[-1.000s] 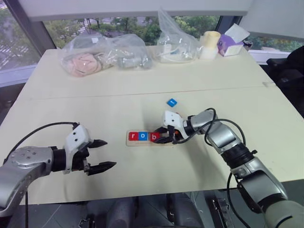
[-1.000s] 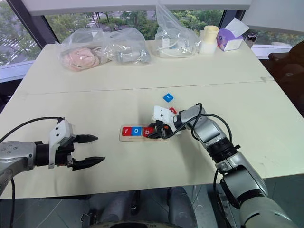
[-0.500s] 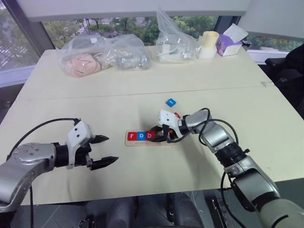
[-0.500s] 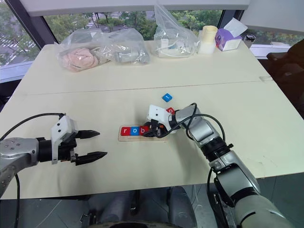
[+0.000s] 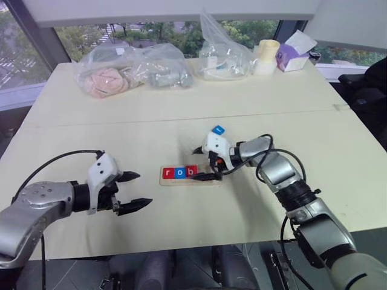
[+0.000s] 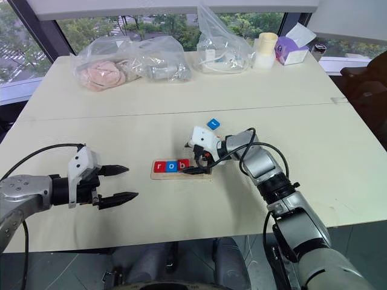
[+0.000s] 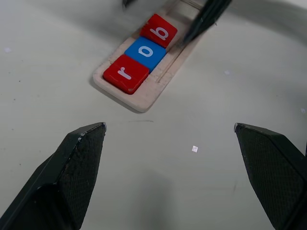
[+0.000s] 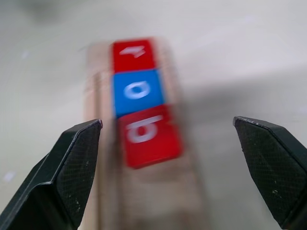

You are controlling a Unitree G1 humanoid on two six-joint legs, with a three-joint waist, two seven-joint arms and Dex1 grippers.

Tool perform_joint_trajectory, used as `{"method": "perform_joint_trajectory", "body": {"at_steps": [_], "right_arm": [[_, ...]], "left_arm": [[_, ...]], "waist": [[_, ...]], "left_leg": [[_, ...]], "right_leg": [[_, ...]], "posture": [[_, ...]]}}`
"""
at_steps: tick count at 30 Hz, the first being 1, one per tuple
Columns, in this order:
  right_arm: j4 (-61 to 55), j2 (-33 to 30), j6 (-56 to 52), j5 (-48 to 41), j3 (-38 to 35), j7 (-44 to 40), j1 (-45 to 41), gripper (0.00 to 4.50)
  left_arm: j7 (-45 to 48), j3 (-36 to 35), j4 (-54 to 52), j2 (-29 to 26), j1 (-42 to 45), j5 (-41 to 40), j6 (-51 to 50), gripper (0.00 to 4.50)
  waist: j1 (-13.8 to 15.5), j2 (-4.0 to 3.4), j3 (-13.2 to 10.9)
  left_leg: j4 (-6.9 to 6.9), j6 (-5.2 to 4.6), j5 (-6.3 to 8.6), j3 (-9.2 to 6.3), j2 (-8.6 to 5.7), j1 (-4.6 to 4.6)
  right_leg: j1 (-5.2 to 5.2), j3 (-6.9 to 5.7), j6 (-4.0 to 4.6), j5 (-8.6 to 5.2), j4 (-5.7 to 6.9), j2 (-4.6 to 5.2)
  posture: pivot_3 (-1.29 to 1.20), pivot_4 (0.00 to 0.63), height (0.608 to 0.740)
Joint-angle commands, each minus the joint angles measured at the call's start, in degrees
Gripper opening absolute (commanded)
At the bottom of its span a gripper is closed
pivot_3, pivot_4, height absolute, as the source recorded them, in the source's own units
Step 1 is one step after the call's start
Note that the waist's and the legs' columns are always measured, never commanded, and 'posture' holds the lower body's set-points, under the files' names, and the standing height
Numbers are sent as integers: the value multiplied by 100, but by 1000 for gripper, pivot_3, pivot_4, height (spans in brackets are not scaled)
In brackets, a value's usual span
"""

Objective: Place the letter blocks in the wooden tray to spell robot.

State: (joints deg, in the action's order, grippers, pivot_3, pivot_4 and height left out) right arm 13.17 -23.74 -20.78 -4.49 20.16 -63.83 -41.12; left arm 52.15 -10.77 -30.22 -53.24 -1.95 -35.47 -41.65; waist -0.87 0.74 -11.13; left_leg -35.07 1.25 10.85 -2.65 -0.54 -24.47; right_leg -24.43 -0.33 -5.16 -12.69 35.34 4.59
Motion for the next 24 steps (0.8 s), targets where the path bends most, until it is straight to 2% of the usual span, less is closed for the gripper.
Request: {"method": "perform_joint_trajectory", "body": {"at_steps": [1, 12, 24], "right_arm": [[-382, 17, -125, -179, -93, -22, 169, 4479], [-808, 71, -333, -318, 90, -202, 552, 4479], [-972, 106, -414, -322, -47, 152, 622, 4479]], "left_arm": [[-22, 38, -21, 46, 93, 54, 119, 4500], [51, 116, 79, 52, 213, 132, 151, 4500], [-20, 139, 155, 130, 299, 191, 233, 4500]], "waist": [[0, 0, 0], [-4, 0, 0], [8, 0, 0]], "left_leg": [[0, 0, 0, 0, 0, 0], [0, 0, 0, 1, 0, 1], [-3, 0, 0, 1, 2, 1]], "right_leg": [[0, 0, 0, 0, 0, 0], [0, 0, 0, 0, 2, -1], [1, 0, 0, 0, 4, -1]], "posture": [[0, 150, 740], [0, 150, 740], [0, 150, 740]]}}
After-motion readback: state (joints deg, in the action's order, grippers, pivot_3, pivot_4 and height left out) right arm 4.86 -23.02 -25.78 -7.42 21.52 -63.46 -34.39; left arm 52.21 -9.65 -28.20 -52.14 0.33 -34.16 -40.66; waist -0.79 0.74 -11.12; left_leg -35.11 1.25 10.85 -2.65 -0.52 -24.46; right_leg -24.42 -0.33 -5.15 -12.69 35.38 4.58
